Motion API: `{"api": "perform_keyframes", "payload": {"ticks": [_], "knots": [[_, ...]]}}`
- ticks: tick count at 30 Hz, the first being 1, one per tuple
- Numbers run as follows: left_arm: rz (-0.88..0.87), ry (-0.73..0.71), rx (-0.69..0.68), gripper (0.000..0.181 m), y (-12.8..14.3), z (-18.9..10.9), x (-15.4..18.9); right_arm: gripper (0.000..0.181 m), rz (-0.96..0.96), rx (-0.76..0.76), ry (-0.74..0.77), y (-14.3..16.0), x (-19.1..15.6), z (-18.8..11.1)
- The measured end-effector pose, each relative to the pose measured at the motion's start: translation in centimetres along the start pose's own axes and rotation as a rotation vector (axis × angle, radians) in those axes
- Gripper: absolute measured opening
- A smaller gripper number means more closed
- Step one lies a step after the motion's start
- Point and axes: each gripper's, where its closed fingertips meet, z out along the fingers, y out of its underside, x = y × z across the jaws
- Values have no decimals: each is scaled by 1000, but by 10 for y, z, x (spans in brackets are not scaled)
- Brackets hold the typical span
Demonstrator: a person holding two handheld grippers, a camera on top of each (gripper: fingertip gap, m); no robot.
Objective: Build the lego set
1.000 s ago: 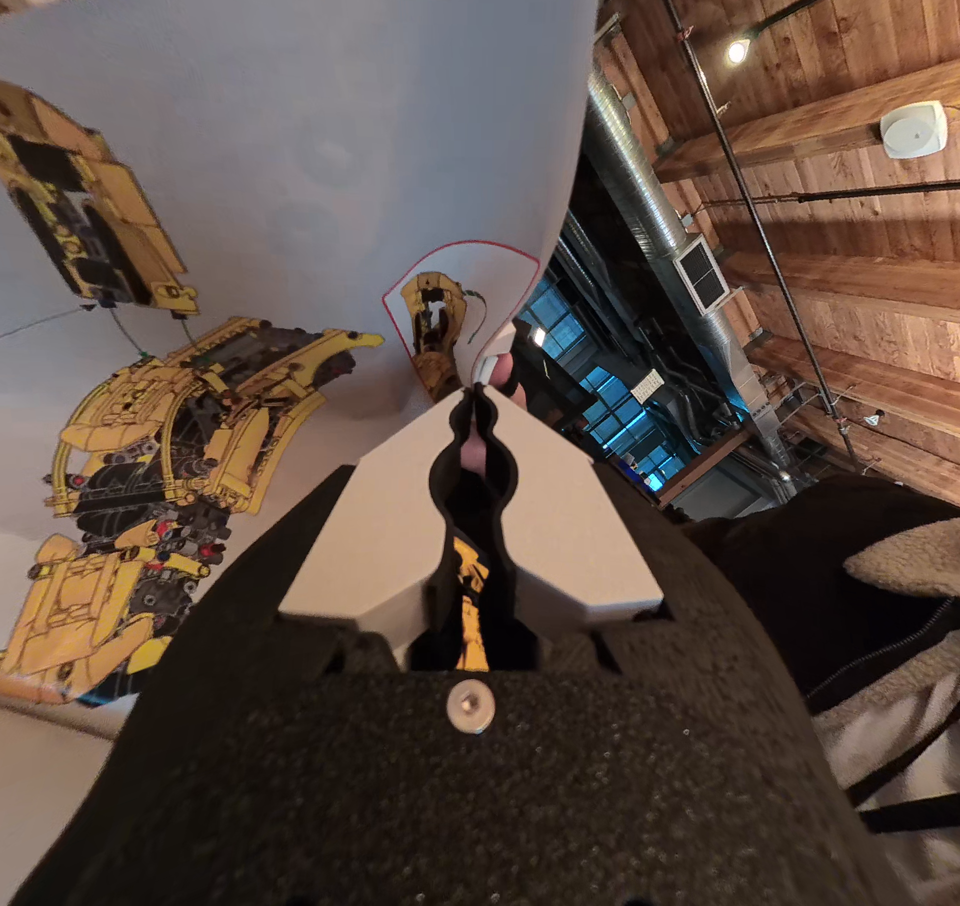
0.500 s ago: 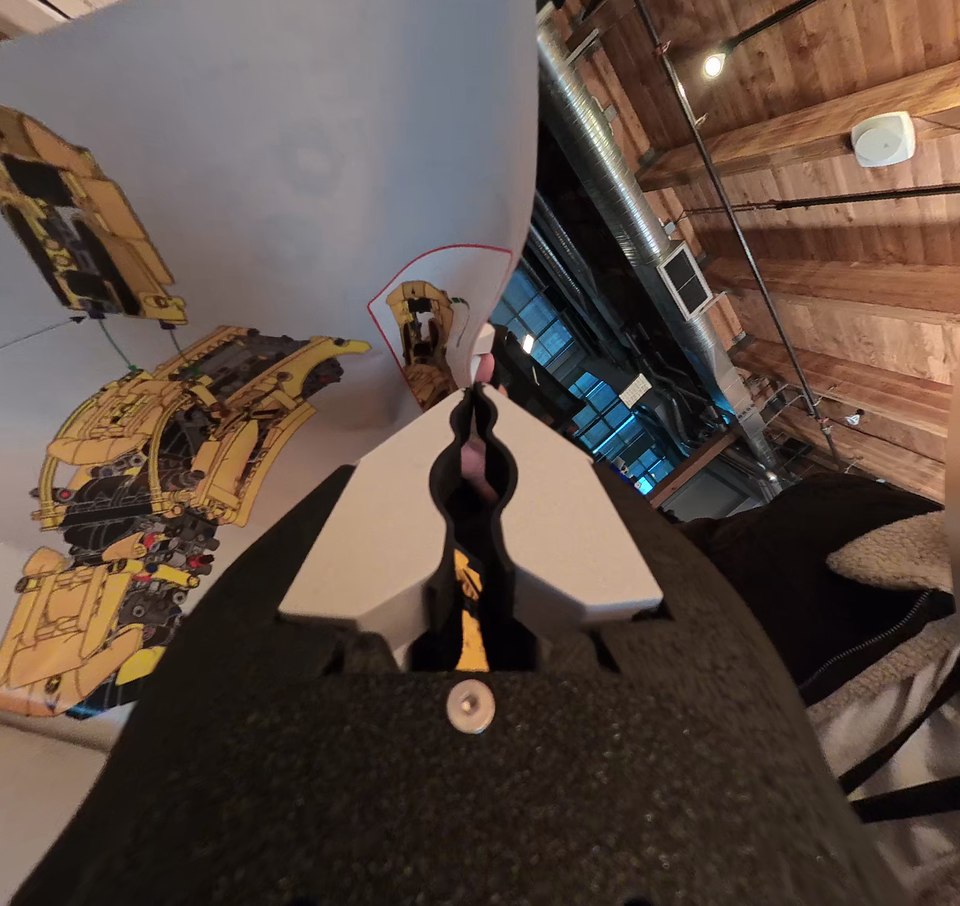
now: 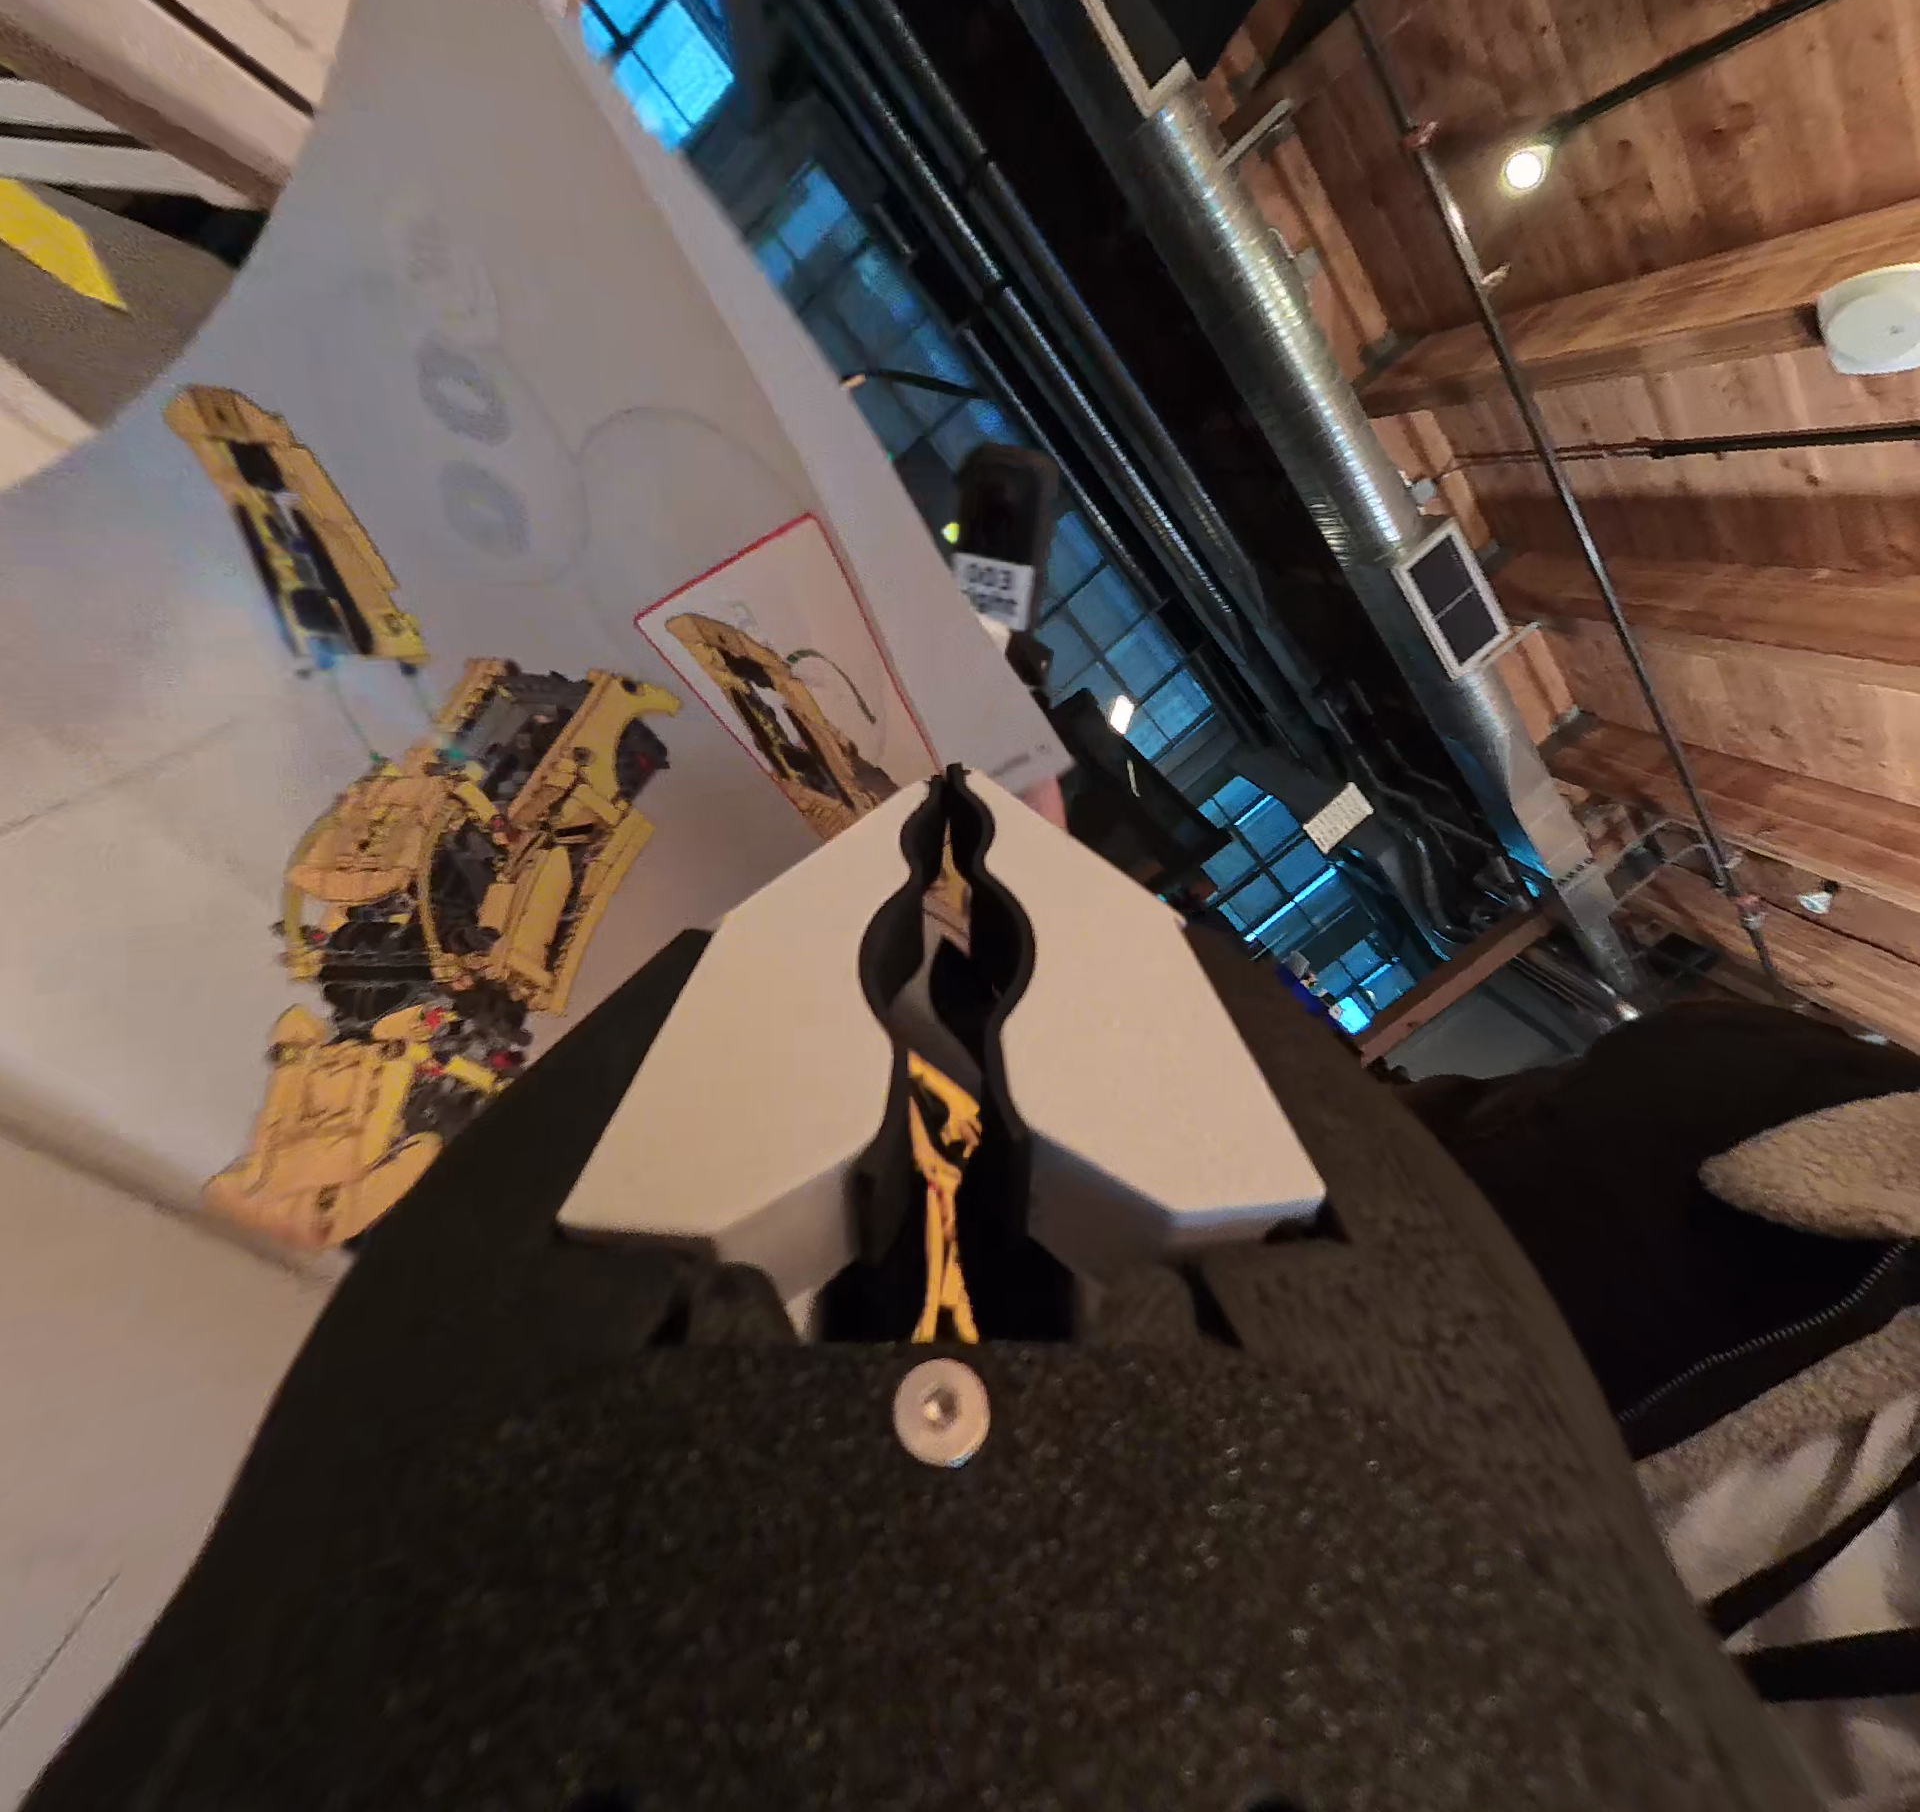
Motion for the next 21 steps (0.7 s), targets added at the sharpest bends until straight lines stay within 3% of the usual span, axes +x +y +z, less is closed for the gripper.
{"api": "perform_keyframes", "payload": {"ticks": [4, 7, 11, 15, 18, 21], "knots": [[-27, -179, -50, 0, -4, -37, -18, 69, -294, 104, 292, -34, 14, -35], [-20, -367, -83, 0, -9, -81, -31, 80, -463, 74, 369, -39, 5, -35], [3, -638, -143, 0, -13, -162, -40, 86, -512, -121, 264, -8, -12, 6], [-24, -840, -115, 0, -15, -240, -37, 95, -464, -409, 44, 42, -28, 65], [-36, -967, -90, 0, -16, -279, -37, 103, -566, -652, -37, 71, -32, 108], [-48, -977, -79, 0, -16, -289, -35, 110, -681, -857, -52, 94, -24, 147]]}}
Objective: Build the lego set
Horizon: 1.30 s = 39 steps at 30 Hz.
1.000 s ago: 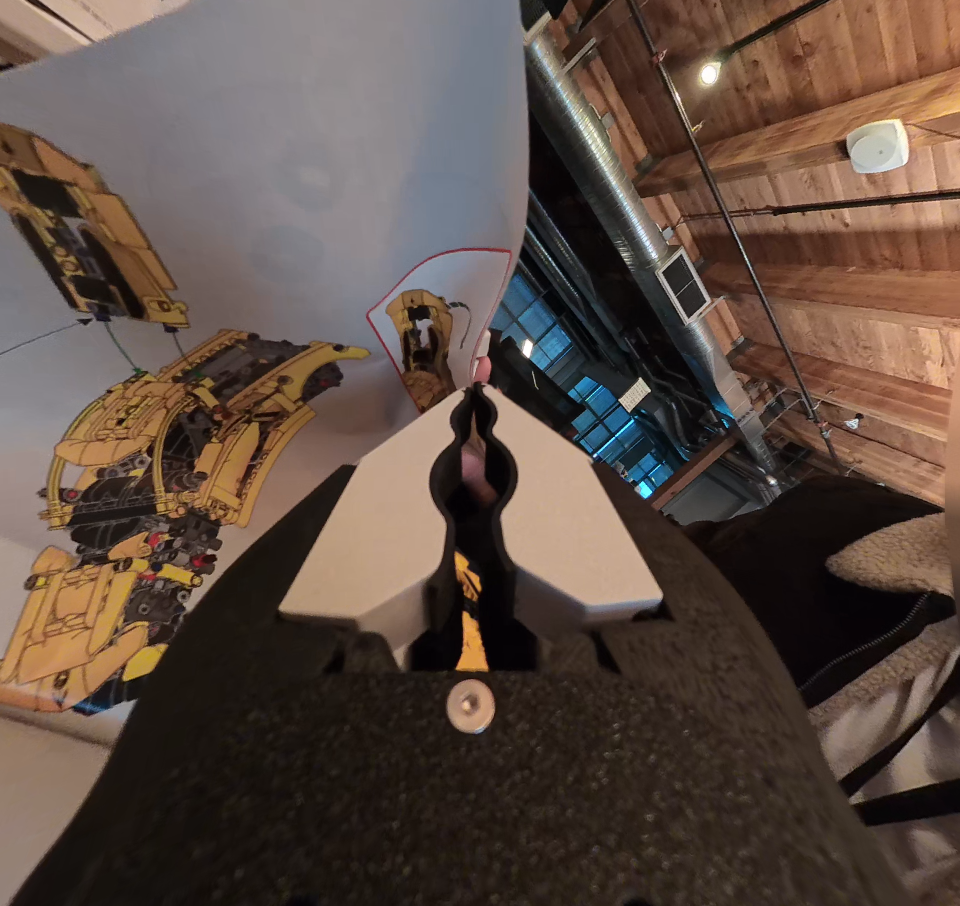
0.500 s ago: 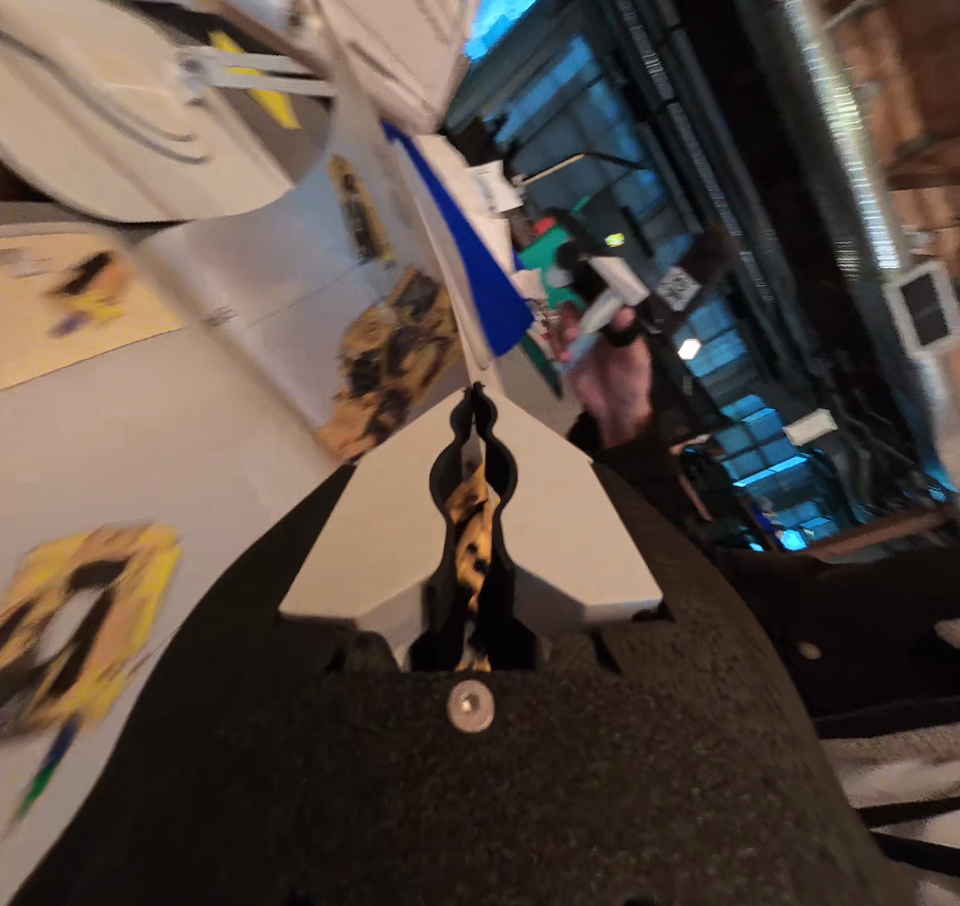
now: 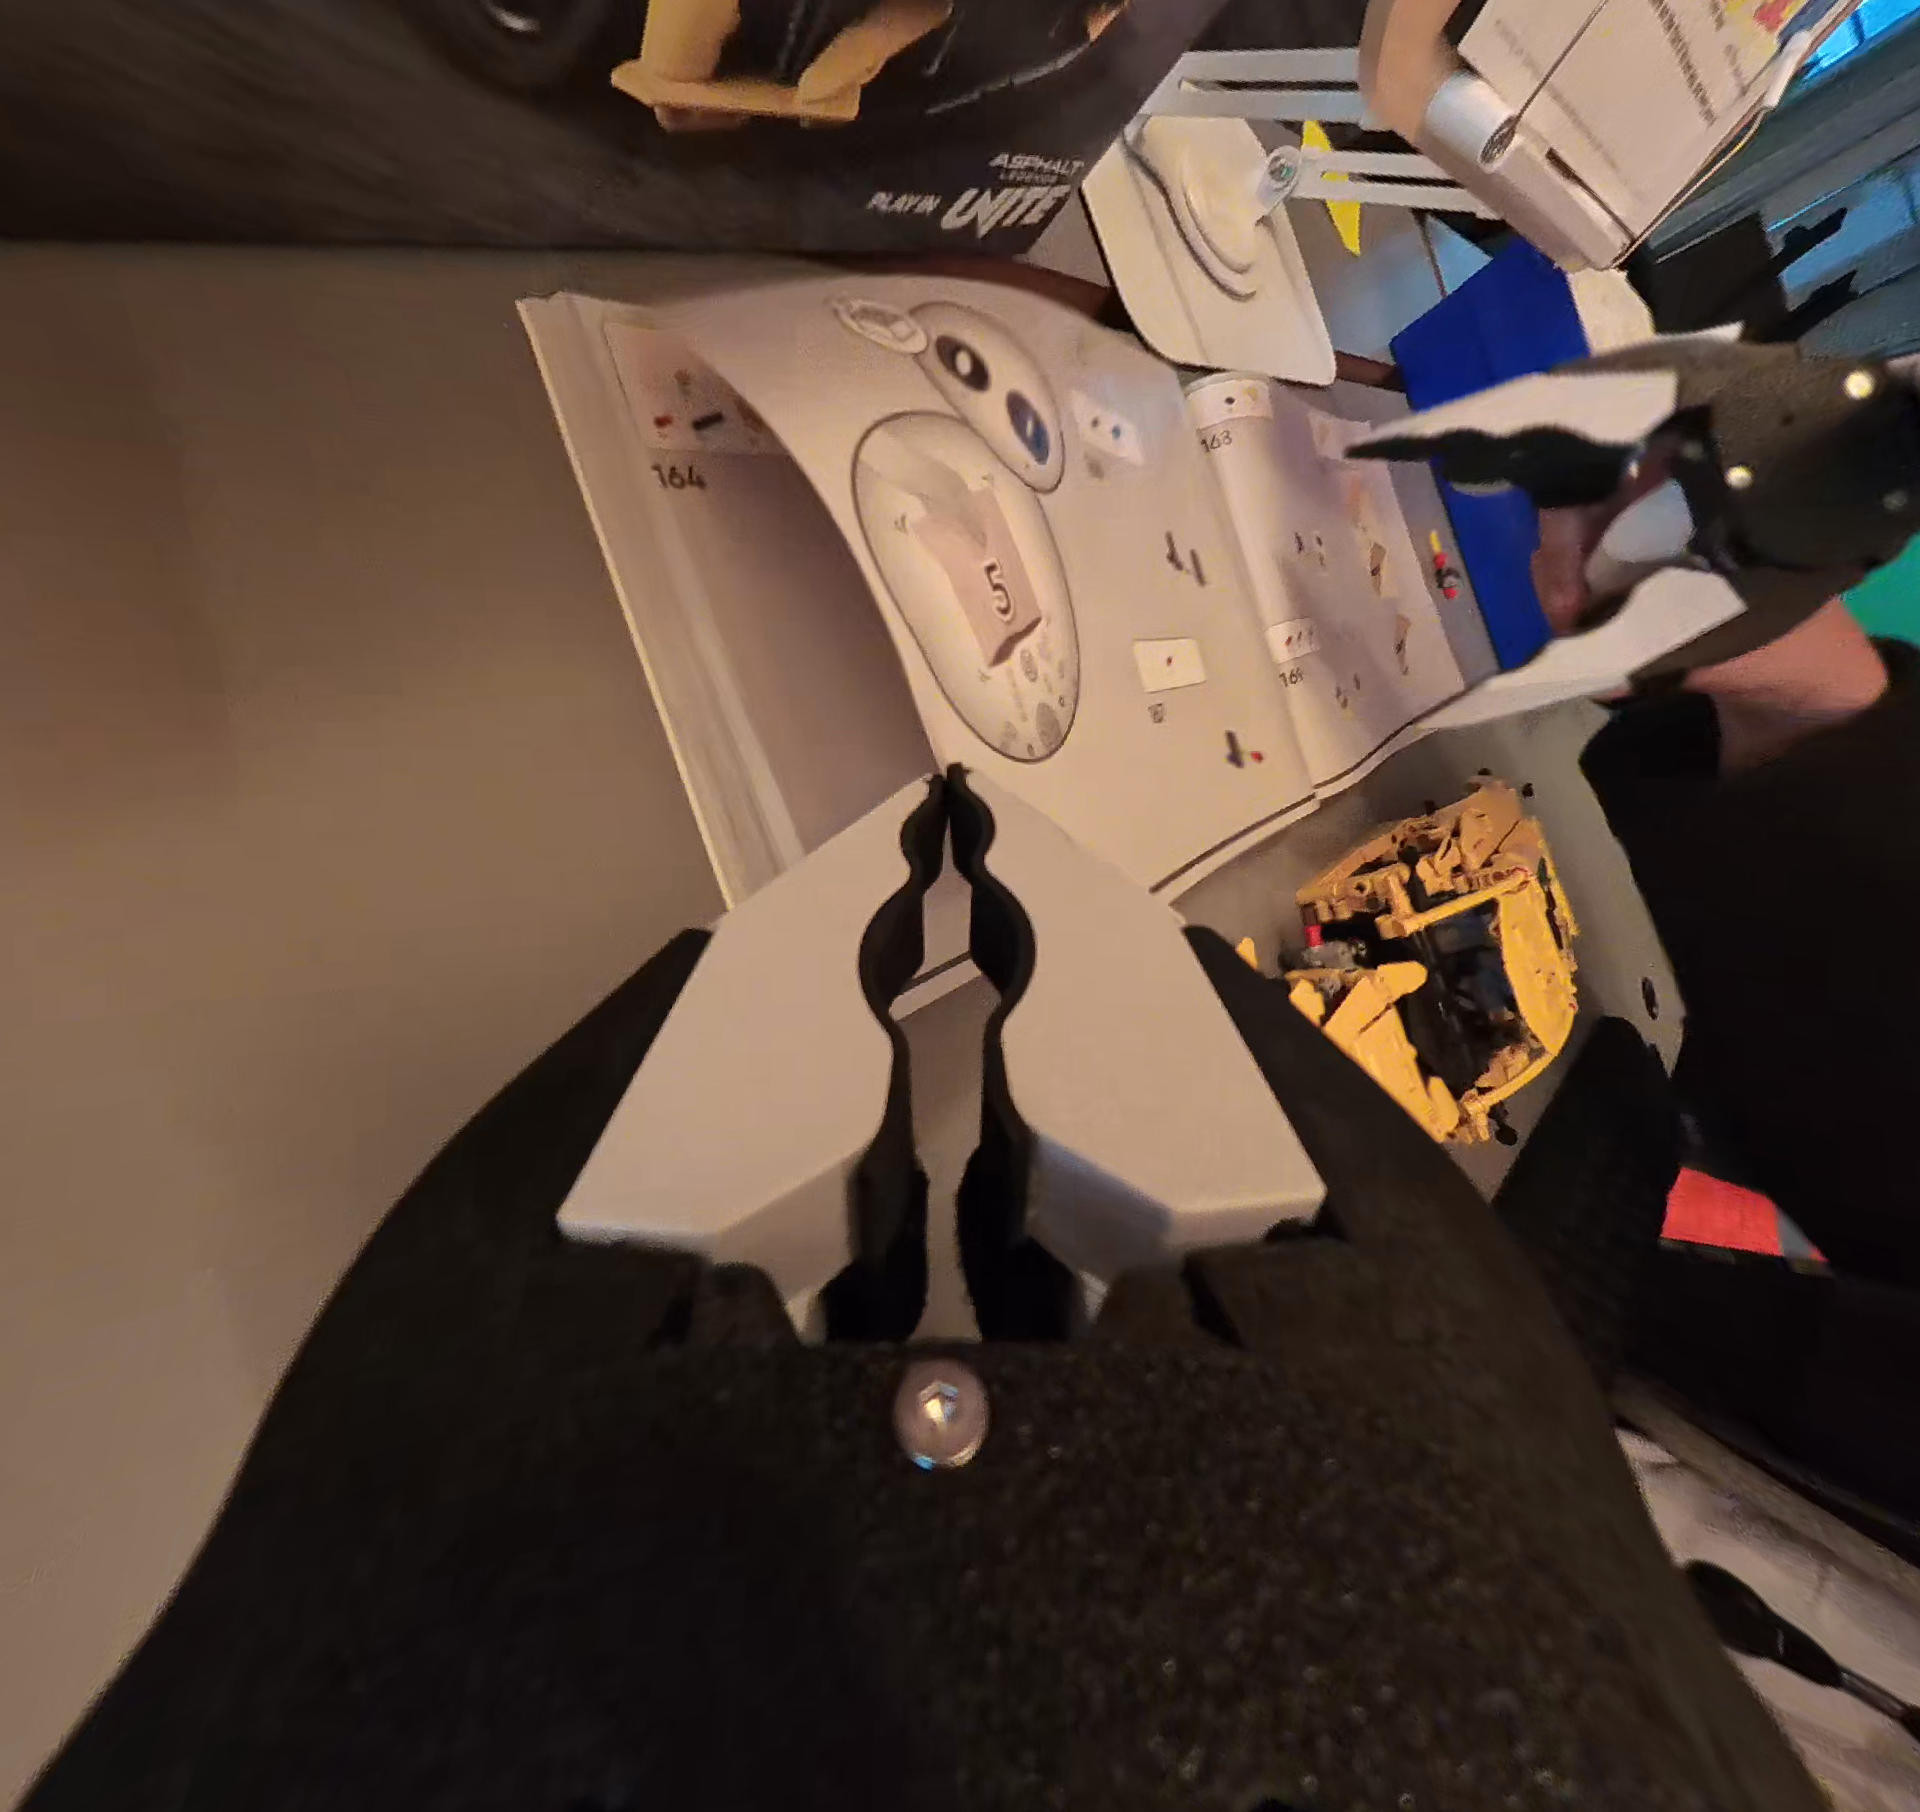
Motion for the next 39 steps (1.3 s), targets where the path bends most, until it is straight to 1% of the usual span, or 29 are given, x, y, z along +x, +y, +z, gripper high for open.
{"api": "perform_keyframes", "payload": {"ticks": [2, 4, 5, 7, 8, 10, 12, 13, 14, 16, 18, 19, 21, 22, 24, 26, 28, 31, 34, 36, 37, 39], "knots": [[6, -15, -28, 0, 6, 1, -3, 115, -68, -98, -7, -2, 7, 24], [12, -43, -57, 0, 10, 4, -6, 115, -91, -206, -39, 4, 9, 44], [13, -60, -67, 0, 12, 6, -9, 117, -97, -267, -53, 10, 9, 52], [13, -117, -81, 0, 14, 6, -18, 117, -141, -320, -41, 13, 7, 62], [20, -171, -74, 3, 11, 3, -24, 117, -156, -345, -27, 14, 7, 64], [63, -252, -9, 4, -3, -4, -27, 117, -154, -384, -33, 14, 6, 69], [142, -272, 62, 4, -19, -7, -16, 117, -149, -406, -45, 15, 6, 70], [195, -266, 77, 4, -23, -5, -7, 117, -146, -407, -46, 15, 6, 71], [255, -235, 60, 4, -21, 2, 4, 118, -144, -407, -46, 15, 6, 71], [328, -80, -40, 3, -2, 30, 35, 118, -139, -411, -45, 15, 6, 71], [327, 76, -89, 3, 11, 65, 67, 118, -128, -421, -41, 14, 5, 71], [327, 109, -98, 3, 15, 82, 79, 118, -123, -427, -38, 14, 5, 71], [346, 119, -145, 1, 29, 112, 91, 118, -115, -412, -35, 13, 4, 72], [366, 98, -173, 0, 36, 123, 90, 118, -113, -396, -35, 13, 4, 72], [388, 32, -239, 0, 51, 137, 77, 118, -108, -348, -37, 13, 4, 72], [356, 32, -243, 0, 52, 137, 69, 118, -103, -290, -38, 12, 4, 72], [305, -18, -223, 0, 44, 127, 51, 118, -93, -258, -36, 12, 3, 72], [260, -139, -170, 0, 28, 101, 10, 118, -93, -251, -32, 12, 2, 71], [172, -175, -101, 0, 15, 78, -21, 118, -100, -256, -33, 12, 2, 71], [142, -155, -78, 0, 13, 73, -28, 118, -123, -261, -35, 12, 2, 69], [131, -143, -77, 0, 14, 73, -27, 117, -155, -276, -49, 12, 2, 65], [134, -146, -85, 0, 15, 74, -26, 115, -160, -247, -89, 5, 1, 52]]}}
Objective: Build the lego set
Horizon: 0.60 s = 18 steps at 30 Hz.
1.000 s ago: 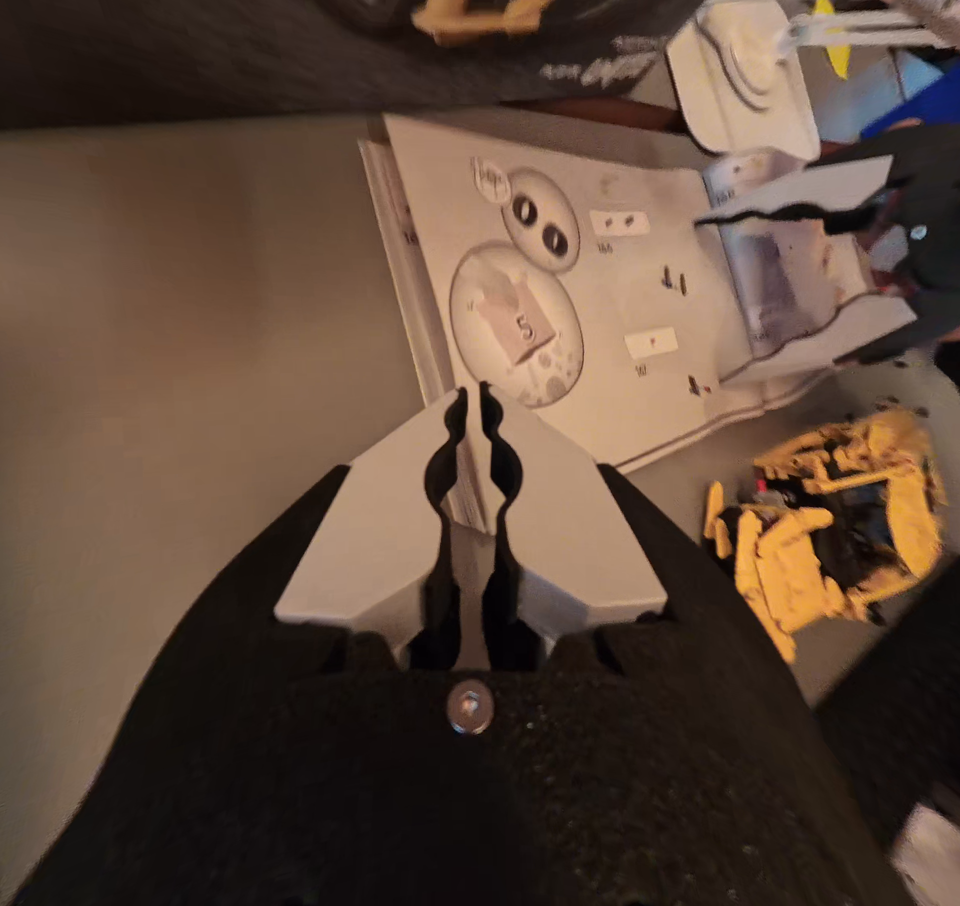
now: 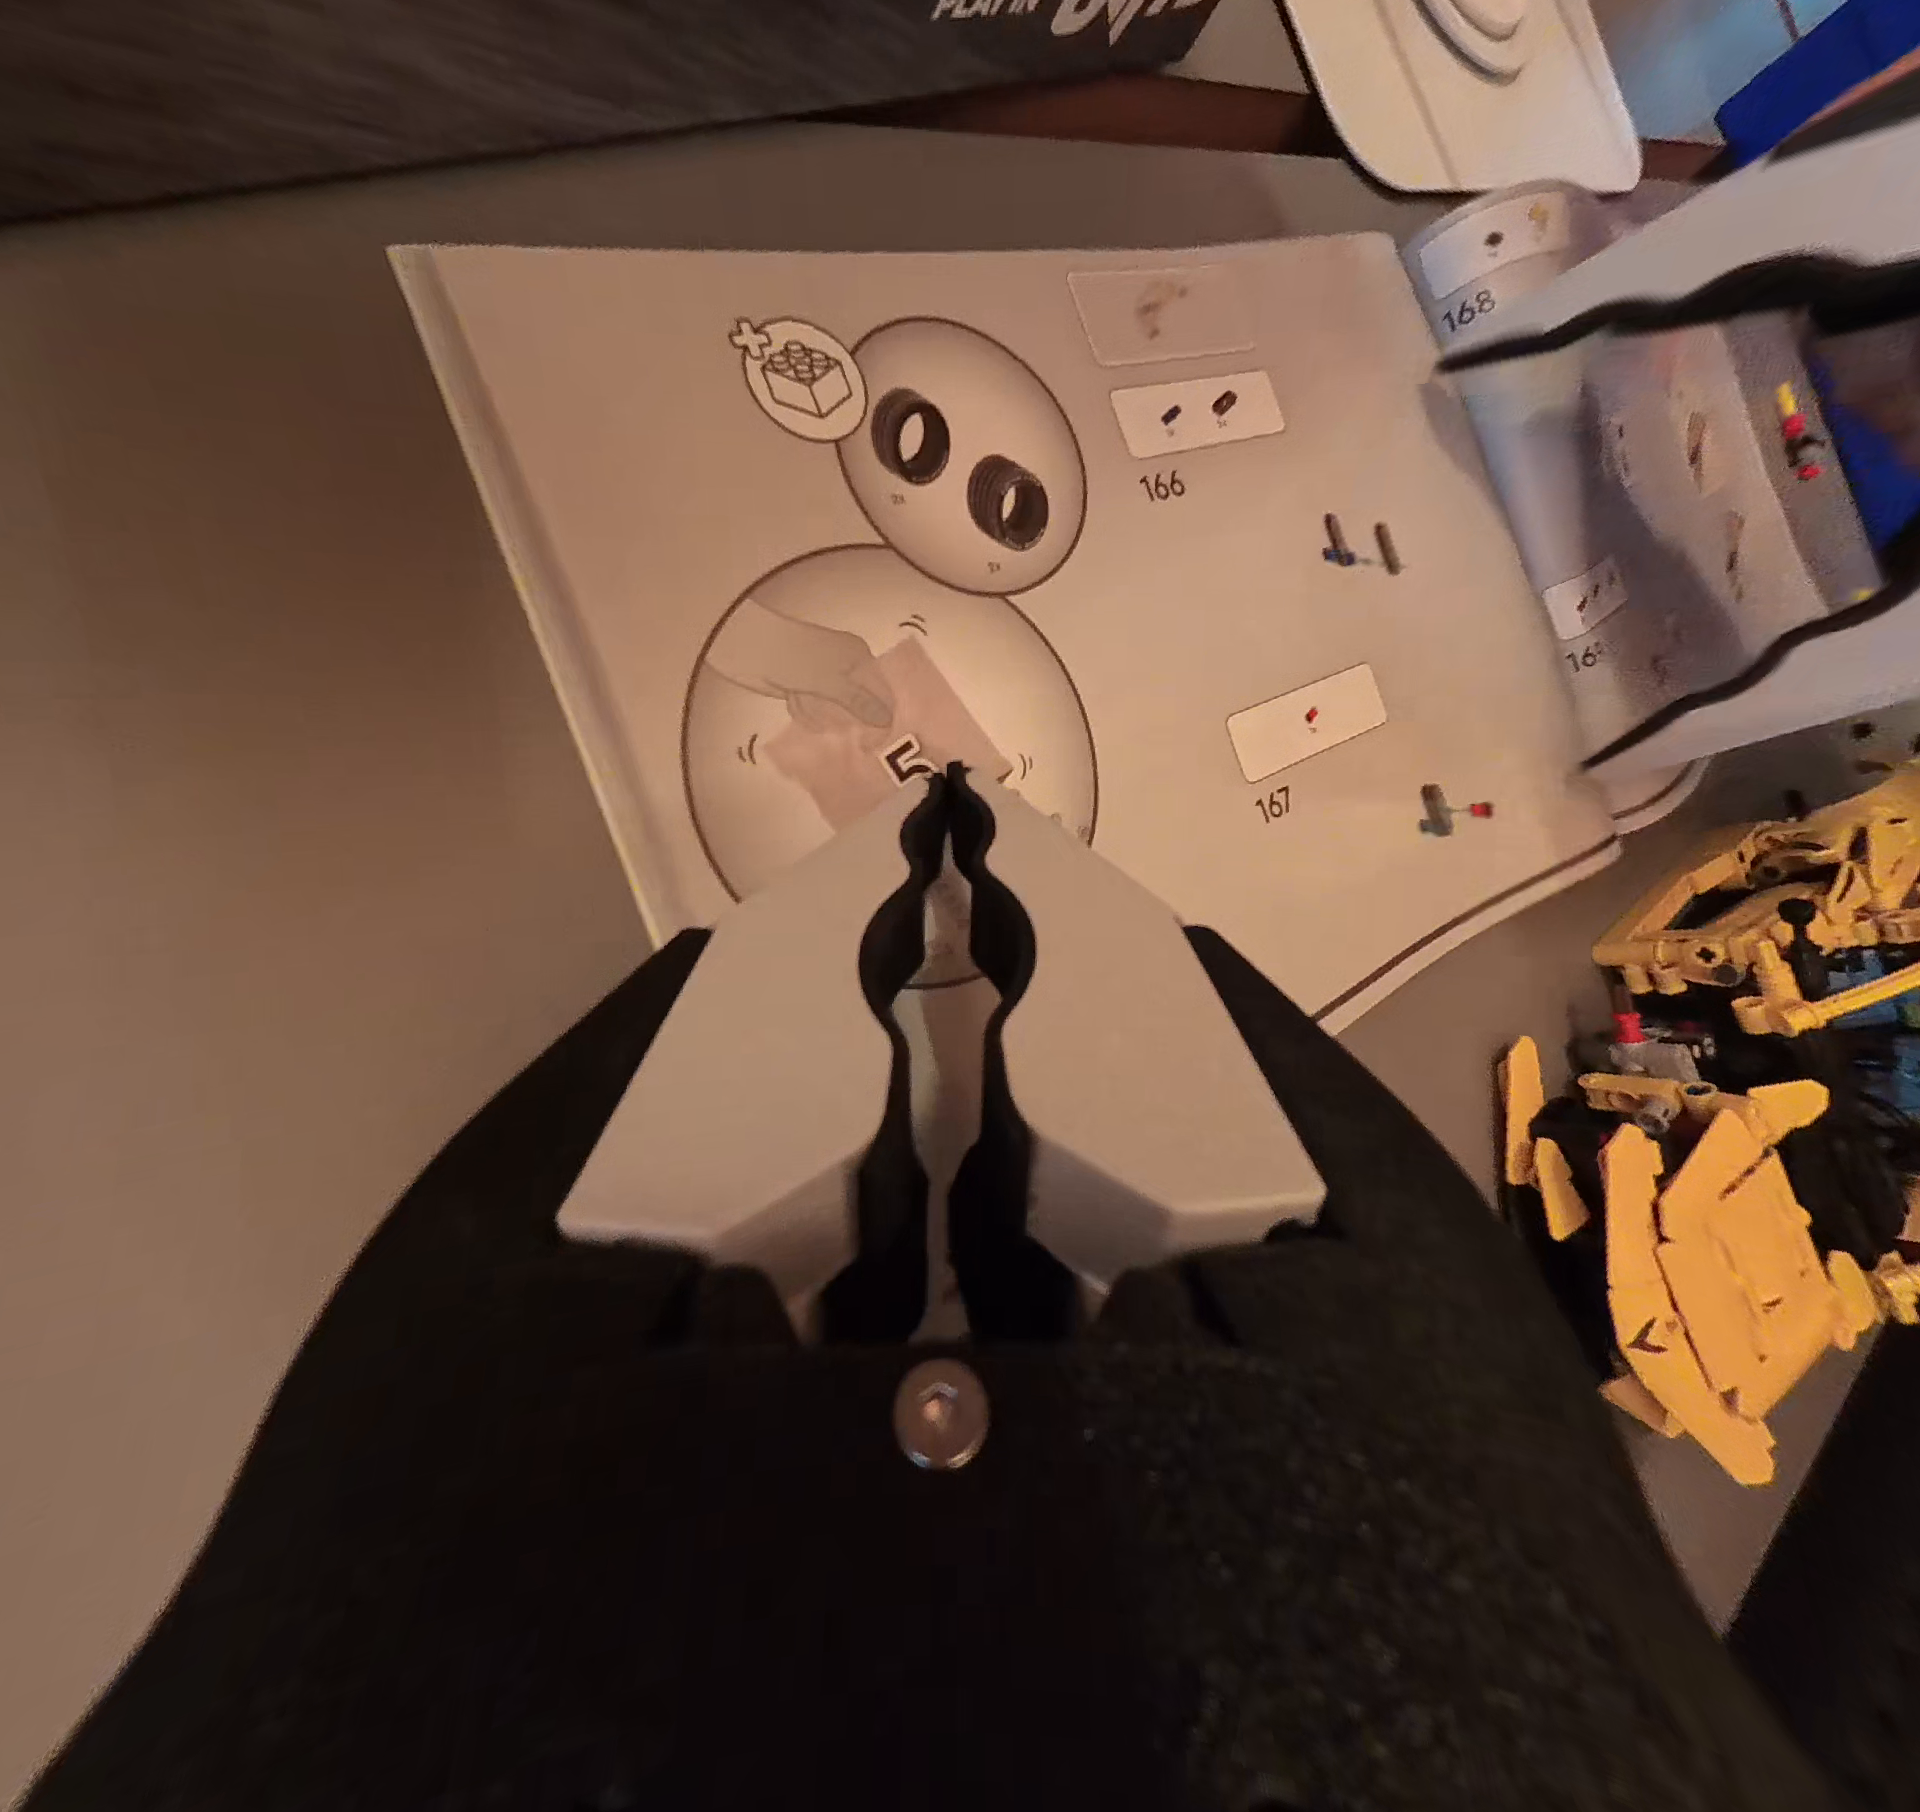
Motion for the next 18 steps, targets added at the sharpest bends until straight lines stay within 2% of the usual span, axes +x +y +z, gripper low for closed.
{"api": "perform_keyframes", "payload": {"ticks": [2, 4, 9, 15, 18], "knots": [[28, -30, -15, 0, 1, 0, 1, 115, -35, -14, 25, 6, 5, -10], [37, -47, -27, 0, 1, 0, 1, 120, -54, -112, 26, 21, 5, -7], [18, -48, -20, 0, 1, -3, -3, 119, -37, -176, -2, 19, -2, 6], [-8, -43, -14, 0, 2, -7, -8, 118, -50, -371, -12, 20, -3, 15], [-3, -91, -9, 0, 1, -13, -17, 118, -49, -368, -2, 19, -2, 16]]}}
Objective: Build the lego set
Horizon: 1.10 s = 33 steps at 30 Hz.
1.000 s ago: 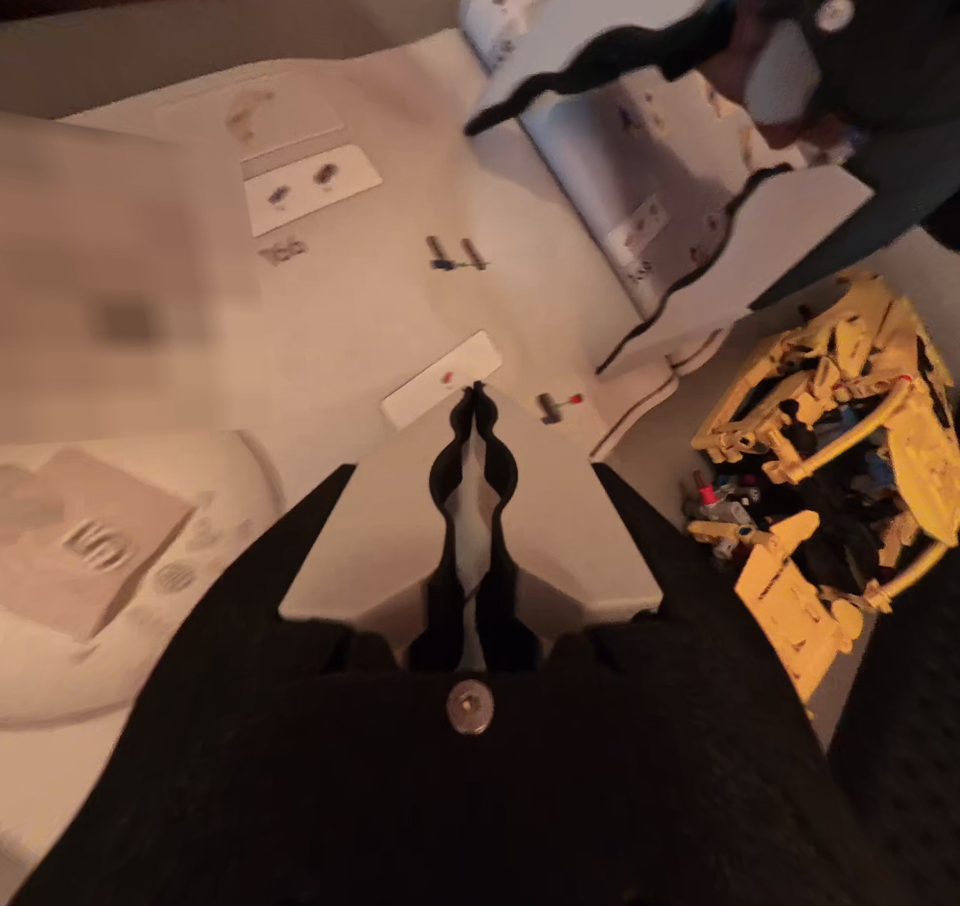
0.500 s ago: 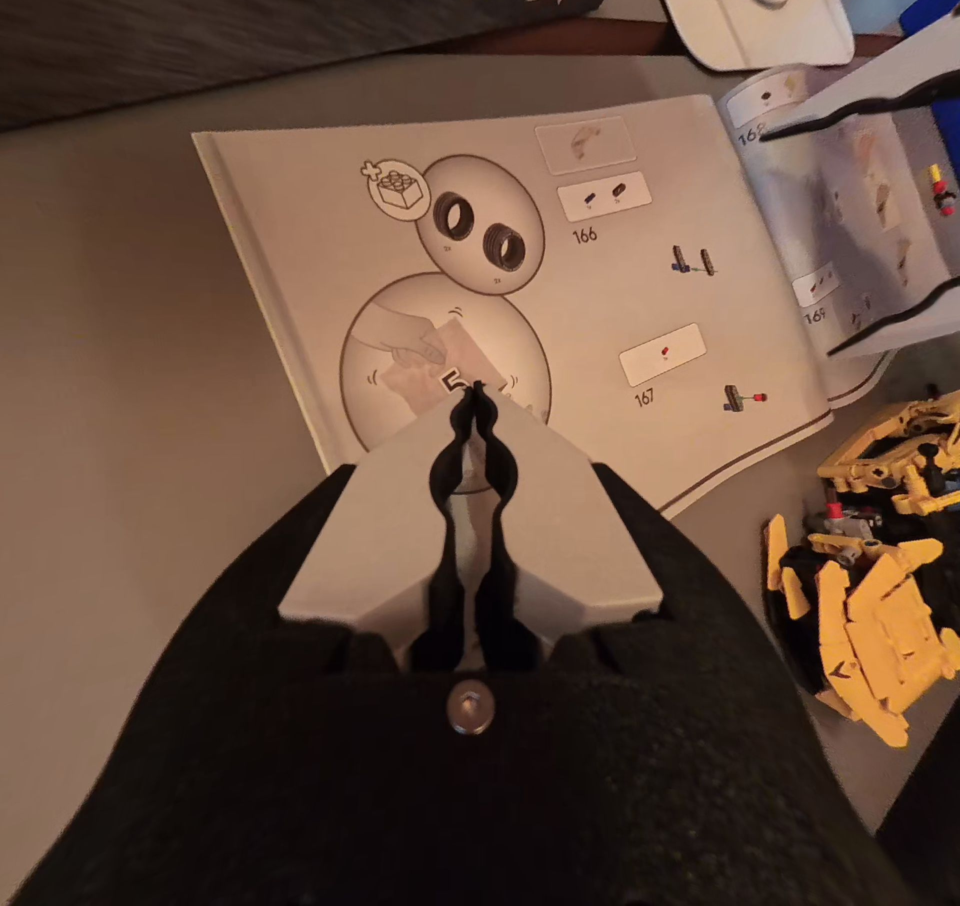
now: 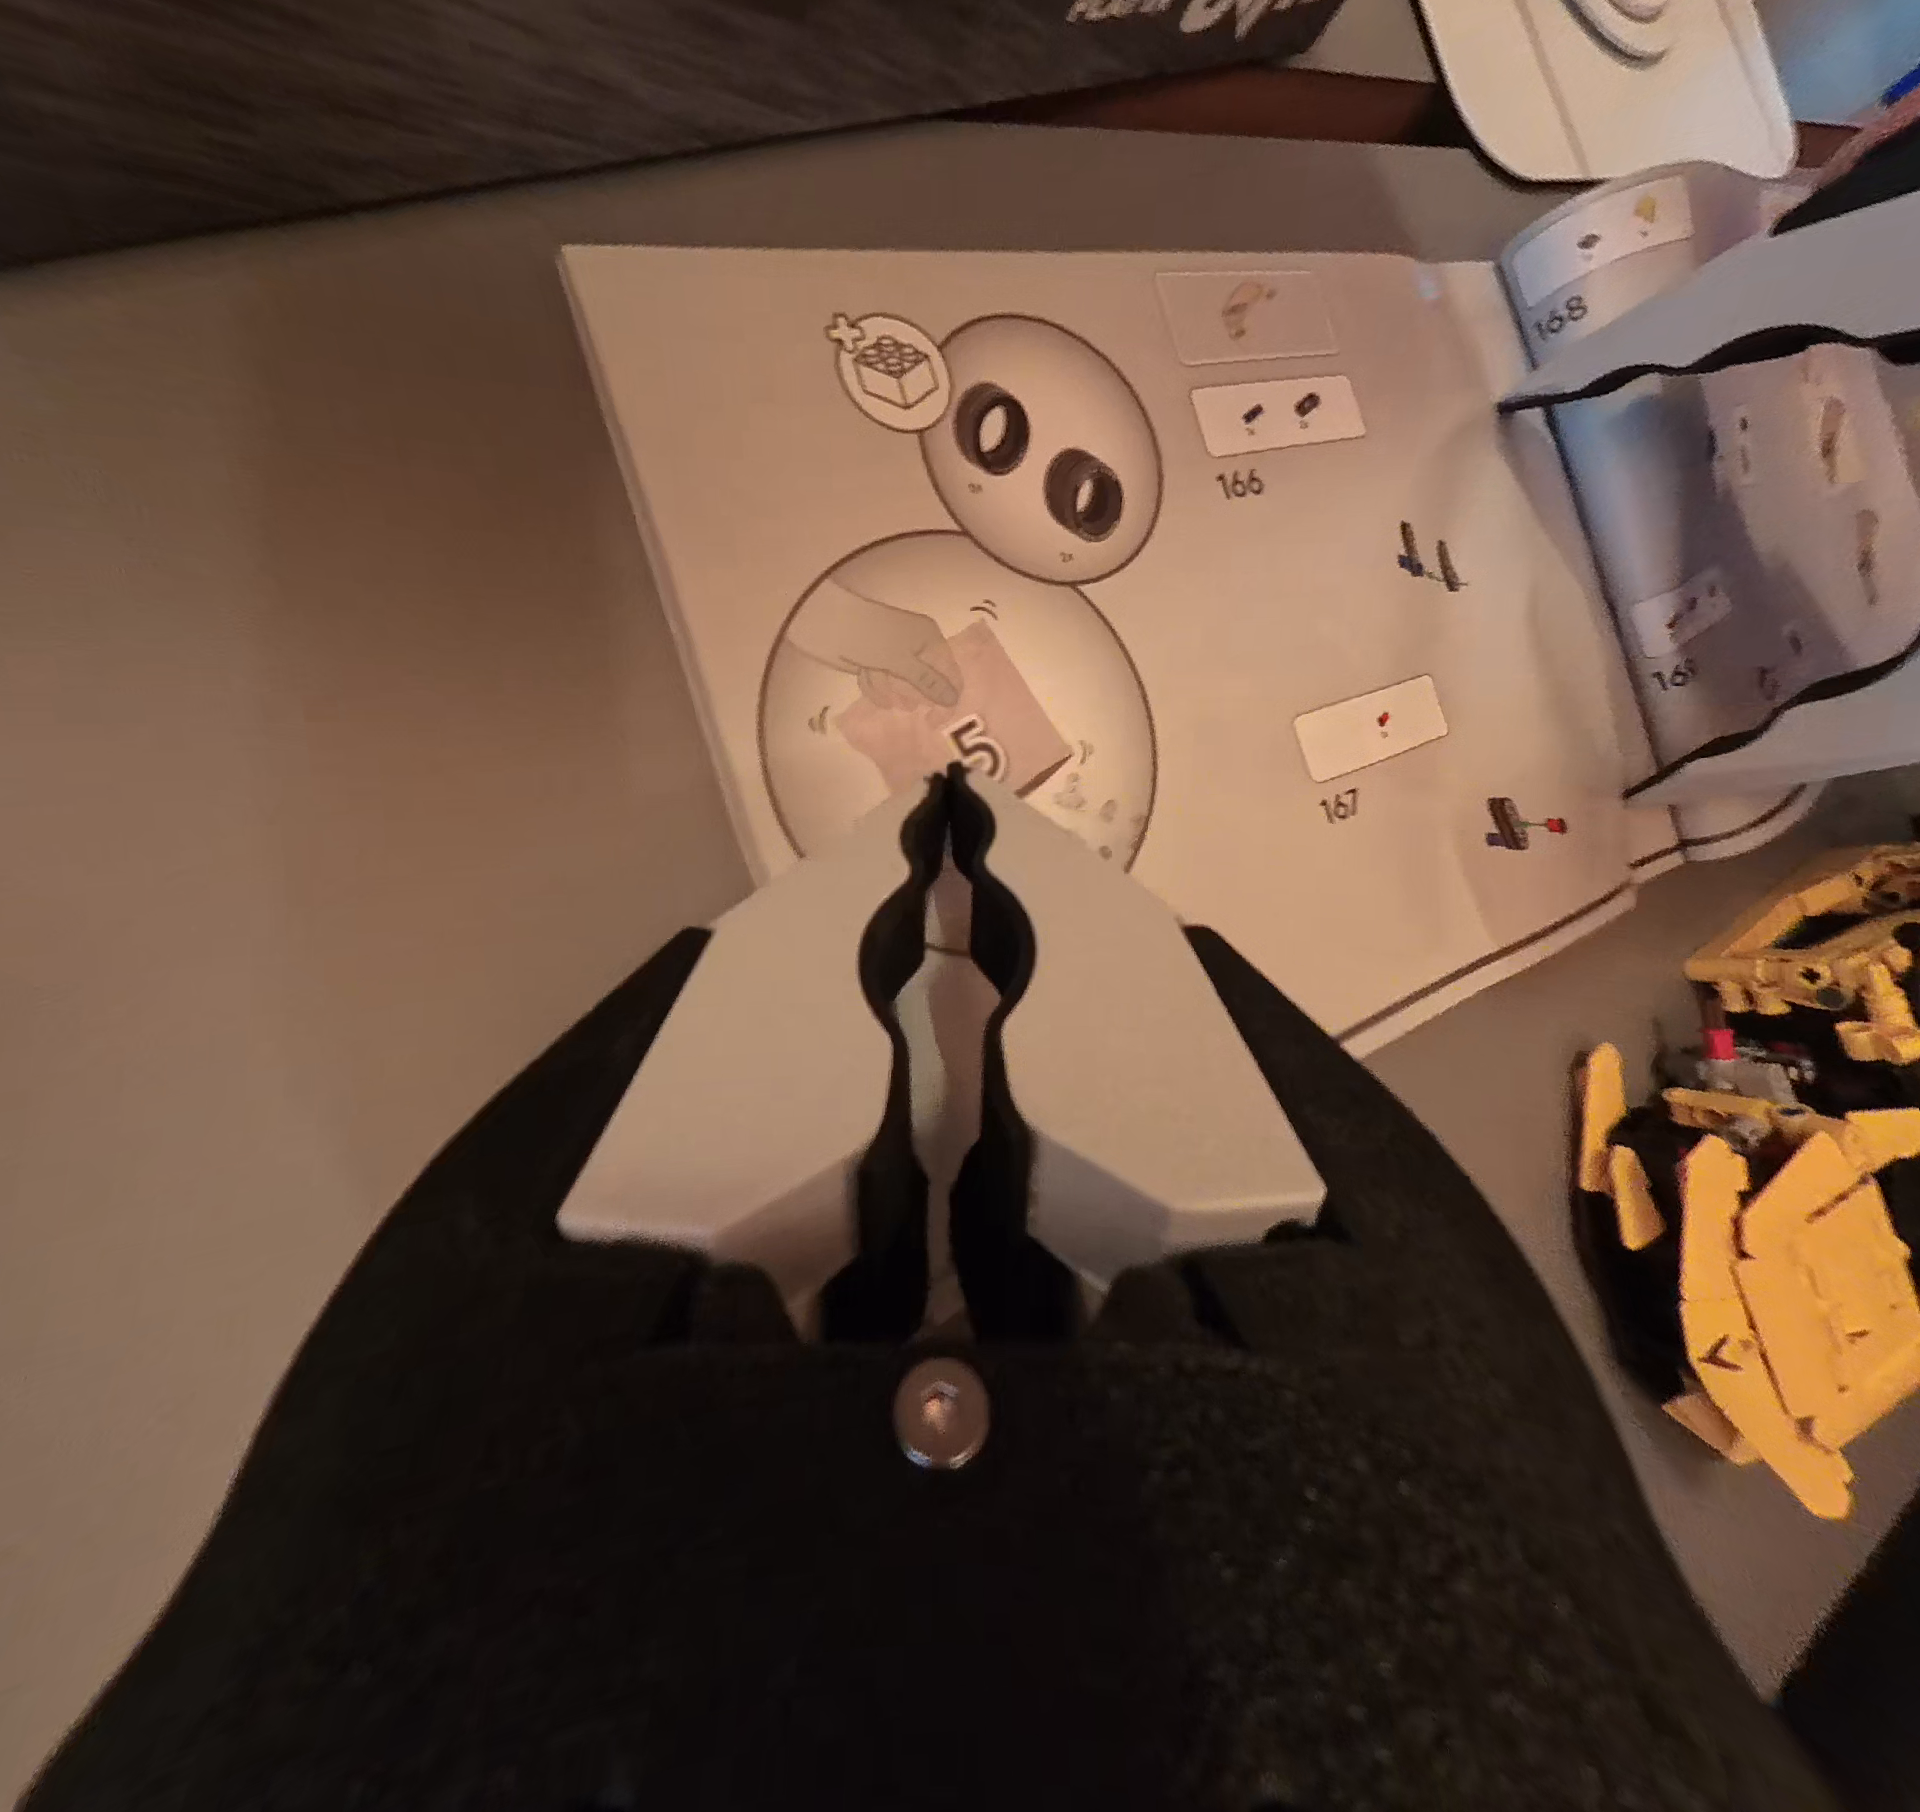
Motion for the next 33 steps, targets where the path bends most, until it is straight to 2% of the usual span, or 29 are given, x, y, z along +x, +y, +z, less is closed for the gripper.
{"api": "perform_keyframes", "payload": {"ticks": [9, 12, 14, 16, 17, 19, 22, 23, 25, 26, 28, 30, 33], "knots": [[28, -60, 14, 0, -3, -1, -7, 118, 49, 287, 6, -2, 0, -8], [19, -33, 13, 0, -2, 0, -3, 106, 162, 506, 67, 3, 1, -56], [31, -40, 7, 0, -1, 0, -2, 106, 251, 642, 183, 26, 2, -104], [54, -60, -1, 0, -1, 0, -2, 97, 381, 753, 318, 68, -7, -145], [66, -77, 0, 1, -2, -1, -3, 96, 447, 791, 356, 93, -19, -158], [92, -88, 49, 3, -12, -6, 2, 79, 630, 830, 446, 155, -44, -166], [119, -39, 203, 4, -38, -22, 22, 70, 827, 852, 554, 240, -95, -140], [124, -24, 256, 5, -46, -28, 27, 64, 903, 802, 541, 264, -115, -119], [123, 4, 330, 5, -56, -37, 36, 57, 1032, 720, 473, 291, -153, -74], [119, 22, 352, 5, -59, -39, 40, 57, 1053, 672, 470, 300, -166, -57], [110, 74, 385, 5, -63, -41, 50, 49, 1048, 655, 506, 303, -177, -42], [98, 116, 409, 5, -66, -40, 57, 47, 1060, 682, 499, 295, -174, -34], [85, 153, 402, 5, -64, -35, 62, 35, 1033, 680, 482, 275, -155, -23]]}}
